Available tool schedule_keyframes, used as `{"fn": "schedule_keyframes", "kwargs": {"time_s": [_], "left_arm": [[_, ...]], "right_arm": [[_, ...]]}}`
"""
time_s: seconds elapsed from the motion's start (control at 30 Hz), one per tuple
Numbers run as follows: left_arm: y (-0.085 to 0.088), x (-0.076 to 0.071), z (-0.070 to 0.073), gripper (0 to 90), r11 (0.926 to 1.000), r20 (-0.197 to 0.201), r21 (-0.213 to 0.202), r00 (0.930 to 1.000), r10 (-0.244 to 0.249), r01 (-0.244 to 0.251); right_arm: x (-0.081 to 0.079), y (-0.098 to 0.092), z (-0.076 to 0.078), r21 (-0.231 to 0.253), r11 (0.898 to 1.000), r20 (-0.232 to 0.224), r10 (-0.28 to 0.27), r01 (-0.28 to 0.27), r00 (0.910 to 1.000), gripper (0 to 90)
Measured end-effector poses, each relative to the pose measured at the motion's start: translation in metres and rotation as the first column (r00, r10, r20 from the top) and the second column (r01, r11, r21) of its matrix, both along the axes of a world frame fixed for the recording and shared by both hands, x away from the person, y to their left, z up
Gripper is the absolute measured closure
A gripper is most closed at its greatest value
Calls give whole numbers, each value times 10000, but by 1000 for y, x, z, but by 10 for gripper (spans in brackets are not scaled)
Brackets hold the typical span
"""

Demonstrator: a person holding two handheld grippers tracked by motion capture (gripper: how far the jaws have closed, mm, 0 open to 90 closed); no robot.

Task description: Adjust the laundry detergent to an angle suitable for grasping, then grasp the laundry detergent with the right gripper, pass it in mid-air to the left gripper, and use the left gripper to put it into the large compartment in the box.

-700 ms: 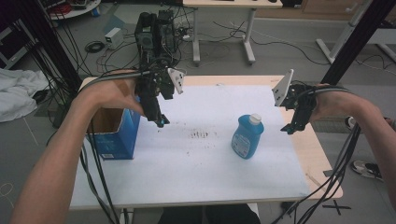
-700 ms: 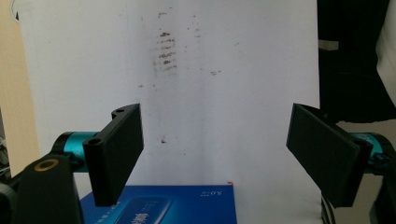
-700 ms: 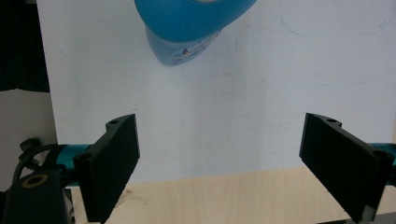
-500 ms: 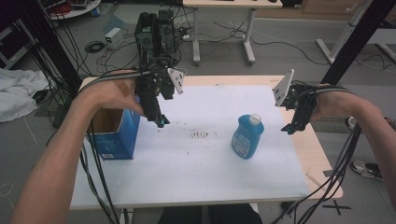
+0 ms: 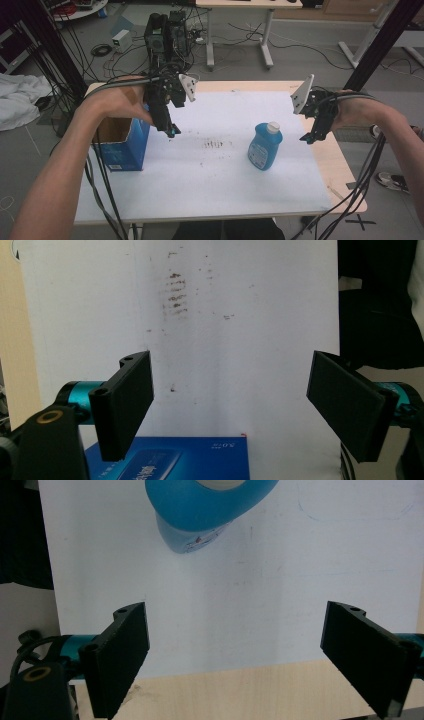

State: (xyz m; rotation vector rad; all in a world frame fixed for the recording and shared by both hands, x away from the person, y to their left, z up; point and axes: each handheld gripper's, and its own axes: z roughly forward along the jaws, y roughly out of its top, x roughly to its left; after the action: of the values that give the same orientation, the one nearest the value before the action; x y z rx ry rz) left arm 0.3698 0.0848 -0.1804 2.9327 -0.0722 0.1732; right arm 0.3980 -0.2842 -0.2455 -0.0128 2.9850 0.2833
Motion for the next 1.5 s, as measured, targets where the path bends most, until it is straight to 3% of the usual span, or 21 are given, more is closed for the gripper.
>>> {"fn": "schedule_keyframes", "kwargs": {"time_s": [0.03, 0.07, 0.17, 0.2, 0.37, 0.7, 0.8, 0.87, 0.97, 1.23, 1.5], "left_arm": [[0, 0, 0, 188, 10000, -11, 27, 10000, 21, -21], [0, 0, -1, 188, 10000, -29, -35, 10000, 30, -30], [0, 0, -2, 189, 10000, -9, 4, 10000, 20, -20], [0, -1, -2, 189, 10000, -29, 30, 10000, 57, -57], [-3, -2, -1, 189, 10000, -3, -15, 10000, -60, 60], [-4, -1, -1, 188, 10000, 141, -80, 9999, -6, 7], [-3, -1, -1, 188, 9998, 160, -170, 9999, 51, -49], [-2, -2, 0, 188, 9997, 244, -246, 9997, 83, -77], [-1, -1, 0, 188, 9993, 218, -335, 9996, 166, -159], [0, 0, 0, 188, 9993, 221, -342, 9997, 124, -117], [2, 0, 0, 188, 9991, 220, -401, 9997, 136, -127]], "right_arm": [[-2, 1, 1, 4, 10000, -358, 20, -20, 9994, 113], [-2, 1, 1, 4, 10000, -358, 20, -20, 9994, 113], [-2, 1, 1, -68, 10000, -199, -21, 20, 9998, 113], [-2, 1, 1, -44, 10000, 55, -9, 9, 10000, 113], [-4, 0, 3, -43, 10000, 230, 20, -19, 9997, 113], [-7, -1, 2, 144, 9999, 132, -56, 54, 9999, 113], [-12, -1, 3, 155, 9986, 132, -511, 508, 9986, 112], [-14, -1, 3, 187, 9979, 370, -619, 612, 9974, 112], [-16, -3, 5, 409, 9953, 249, -887, 876, 9958, 112], [-21, -2, 1, 671, 9853, 205, -1588, 1572, 9871, 113], [-26, 0, -2, 1268, 9588, 132, -2581, 2544, 9660, 113]]}}
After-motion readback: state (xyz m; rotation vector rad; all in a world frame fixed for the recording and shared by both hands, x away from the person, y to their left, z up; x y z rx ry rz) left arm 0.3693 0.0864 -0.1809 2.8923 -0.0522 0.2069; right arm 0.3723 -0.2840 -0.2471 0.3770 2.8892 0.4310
